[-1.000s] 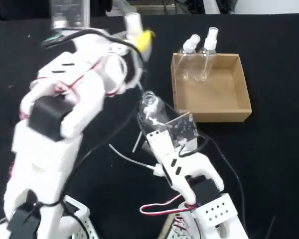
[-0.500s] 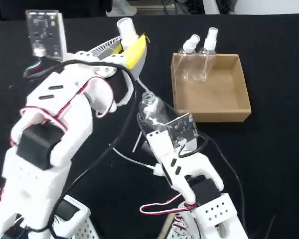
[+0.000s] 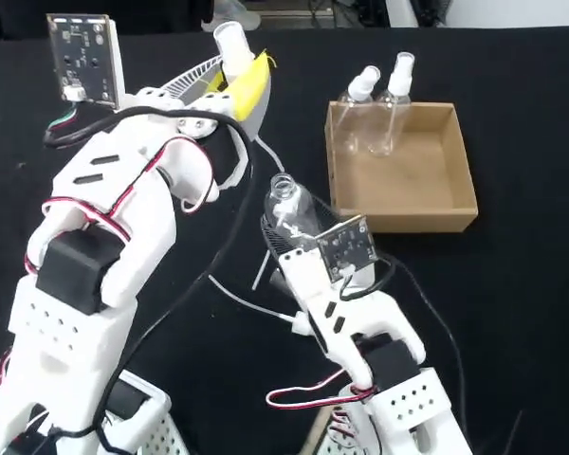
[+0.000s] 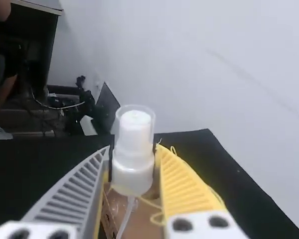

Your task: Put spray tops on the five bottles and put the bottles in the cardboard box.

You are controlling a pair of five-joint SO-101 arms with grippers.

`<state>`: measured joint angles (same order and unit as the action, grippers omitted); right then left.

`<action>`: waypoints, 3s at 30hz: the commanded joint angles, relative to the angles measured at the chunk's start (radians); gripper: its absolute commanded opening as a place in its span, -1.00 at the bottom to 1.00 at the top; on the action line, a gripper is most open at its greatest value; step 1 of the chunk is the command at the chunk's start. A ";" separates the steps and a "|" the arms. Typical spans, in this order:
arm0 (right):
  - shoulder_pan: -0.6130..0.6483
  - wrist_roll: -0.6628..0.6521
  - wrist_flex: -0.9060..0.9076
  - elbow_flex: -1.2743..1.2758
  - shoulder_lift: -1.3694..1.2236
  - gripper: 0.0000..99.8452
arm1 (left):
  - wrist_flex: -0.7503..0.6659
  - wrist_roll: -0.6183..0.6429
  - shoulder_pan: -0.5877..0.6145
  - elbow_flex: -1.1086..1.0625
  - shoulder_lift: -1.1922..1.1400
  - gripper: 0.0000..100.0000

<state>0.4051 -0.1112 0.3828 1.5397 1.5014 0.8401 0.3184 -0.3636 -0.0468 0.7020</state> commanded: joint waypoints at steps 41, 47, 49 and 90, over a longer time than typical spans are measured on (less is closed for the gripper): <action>-0.018 0.008 0.000 -0.015 0.035 -0.98 | 0.146 0.008 -0.102 -0.180 -0.095 -0.88; -0.018 0.008 0.000 -0.015 0.035 -0.98 | 0.238 0.011 -0.102 -0.200 -0.094 -0.53; -0.018 0.008 0.000 -0.015 0.035 -0.98 | 0.242 0.009 -0.099 -0.199 -0.074 -0.51; -0.057 0.008 0.107 -0.039 0.035 -0.98 | 0.041 -0.143 0.039 -0.435 0.422 -0.51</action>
<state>0.3974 -0.1112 0.4335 1.5397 1.5014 0.8892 0.1880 -0.4204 -0.4519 1.0012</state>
